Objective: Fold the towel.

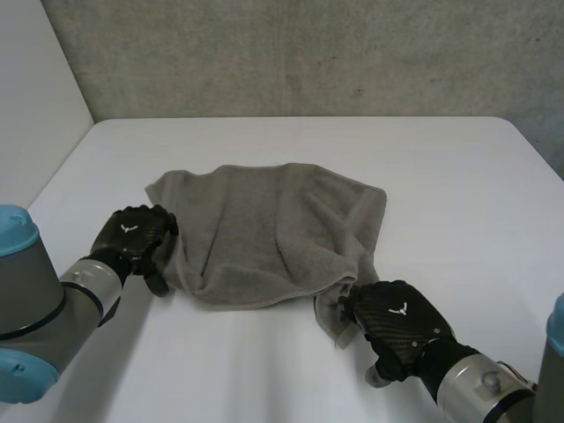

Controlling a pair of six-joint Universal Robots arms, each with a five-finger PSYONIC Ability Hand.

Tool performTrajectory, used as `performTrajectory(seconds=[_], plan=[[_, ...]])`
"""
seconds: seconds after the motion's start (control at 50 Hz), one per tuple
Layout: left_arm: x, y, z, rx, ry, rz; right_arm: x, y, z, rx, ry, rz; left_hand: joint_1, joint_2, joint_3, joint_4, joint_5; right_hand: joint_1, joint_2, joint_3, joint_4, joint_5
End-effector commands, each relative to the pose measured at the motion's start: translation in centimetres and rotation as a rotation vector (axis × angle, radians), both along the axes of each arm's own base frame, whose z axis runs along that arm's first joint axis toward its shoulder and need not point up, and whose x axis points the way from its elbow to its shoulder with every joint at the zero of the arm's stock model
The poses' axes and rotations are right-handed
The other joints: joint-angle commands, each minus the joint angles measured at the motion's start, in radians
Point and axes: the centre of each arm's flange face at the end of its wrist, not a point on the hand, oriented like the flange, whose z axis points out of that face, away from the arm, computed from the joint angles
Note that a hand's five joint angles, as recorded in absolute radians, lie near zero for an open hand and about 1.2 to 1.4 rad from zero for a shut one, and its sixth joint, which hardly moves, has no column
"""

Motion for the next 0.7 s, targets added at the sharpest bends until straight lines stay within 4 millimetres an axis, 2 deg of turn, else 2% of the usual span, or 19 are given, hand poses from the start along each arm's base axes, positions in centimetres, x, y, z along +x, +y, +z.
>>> performTrajectory(seconds=[0.02,0.14,0.36,0.7], plan=[[0.0,0.0,-0.1,0.002,-0.001,0.001,1.0,-1.3,-2.2,-0.004,0.004,0.01,-0.041,-0.038,-0.042,-0.047,-0.011,-0.01,-0.003,-0.011,-0.007,-0.008],[0.0,0.0,0.0,0.001,0.001,0.002,2.0,-2.1,-3.6,-0.007,0.006,0.023,-0.044,-0.041,-0.045,-0.05,-0.014,0.008,0.015,0.007,0.011,0.01],[0.0,0.4,-0.4,0.014,-0.003,-0.002,3.5,-2.8,-3.8,-0.097,-0.001,0.054,-0.044,-0.041,-0.045,-0.05,-0.014,0.049,0.056,0.048,0.052,0.051],[0.0,0.4,-0.4,0.017,-0.001,-0.004,3.7,-3.4,-5.1,-0.161,0.059,0.052,-0.044,-0.041,-0.045,-0.05,-0.014,0.166,0.173,0.165,0.17,0.169]])
